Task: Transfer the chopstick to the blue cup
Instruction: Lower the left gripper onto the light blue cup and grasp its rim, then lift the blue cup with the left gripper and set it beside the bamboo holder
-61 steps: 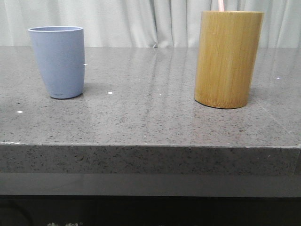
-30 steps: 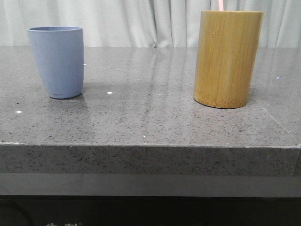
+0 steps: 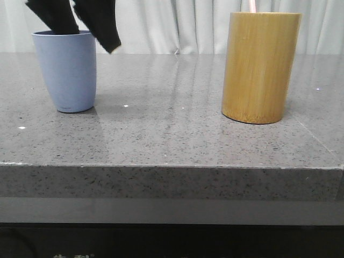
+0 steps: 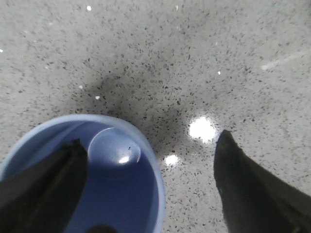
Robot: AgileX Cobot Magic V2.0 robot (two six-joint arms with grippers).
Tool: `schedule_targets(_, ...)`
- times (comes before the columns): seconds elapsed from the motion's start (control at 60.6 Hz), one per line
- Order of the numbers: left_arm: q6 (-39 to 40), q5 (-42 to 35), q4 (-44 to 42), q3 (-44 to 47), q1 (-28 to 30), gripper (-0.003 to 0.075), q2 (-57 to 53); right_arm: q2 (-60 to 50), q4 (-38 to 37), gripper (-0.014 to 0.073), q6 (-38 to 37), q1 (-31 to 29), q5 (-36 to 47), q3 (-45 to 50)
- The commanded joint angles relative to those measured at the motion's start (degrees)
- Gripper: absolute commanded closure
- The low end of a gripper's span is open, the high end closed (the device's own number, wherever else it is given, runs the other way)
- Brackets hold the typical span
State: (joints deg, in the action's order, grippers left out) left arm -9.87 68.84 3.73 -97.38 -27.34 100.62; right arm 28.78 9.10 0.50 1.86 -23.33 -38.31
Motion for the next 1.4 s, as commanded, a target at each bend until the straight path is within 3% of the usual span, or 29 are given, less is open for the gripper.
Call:
schedule_targets(0.0,0.6,-0.4,0.8,-1.8,-0.4,0.0225,-1.1,0.6,0.3,-0.0042,0.2,-0.4,4.2,-1.9)
schedule_targets(0.132,0.6,0.4,0.8,-1.9,-0.4,0.0356,-0.1,0.6,0.3,-0.0042,0.2,-0.4,4.4,-1.9)
schedule_targets(0.363,0.2,0.0,0.7,-1.9,-0.4,0.0741,0.2,0.6,0.3,-0.0042,0.2,-0.4,4.4,-1.9)
schedule_targets(0.628,-0.2,3.8,0.8,-6.8,-1.8,0.0739,0.2,0.6,0.3,-0.0042,0.2,-0.4,4.3,-1.9)
schedule_targets(1.073,-0.2,3.5,3.3,-12.3,-14.5,0.0738,3.3,0.6,0.3,-0.0042,0.2,-0.4,4.3,-1.9)
schedule_targets(1.387,-0.2,0.7,3.4,-12.3,-15.4,0.0734,4.0,0.6,0.3,-0.0042,0.2,-0.4,4.3,-1.9)
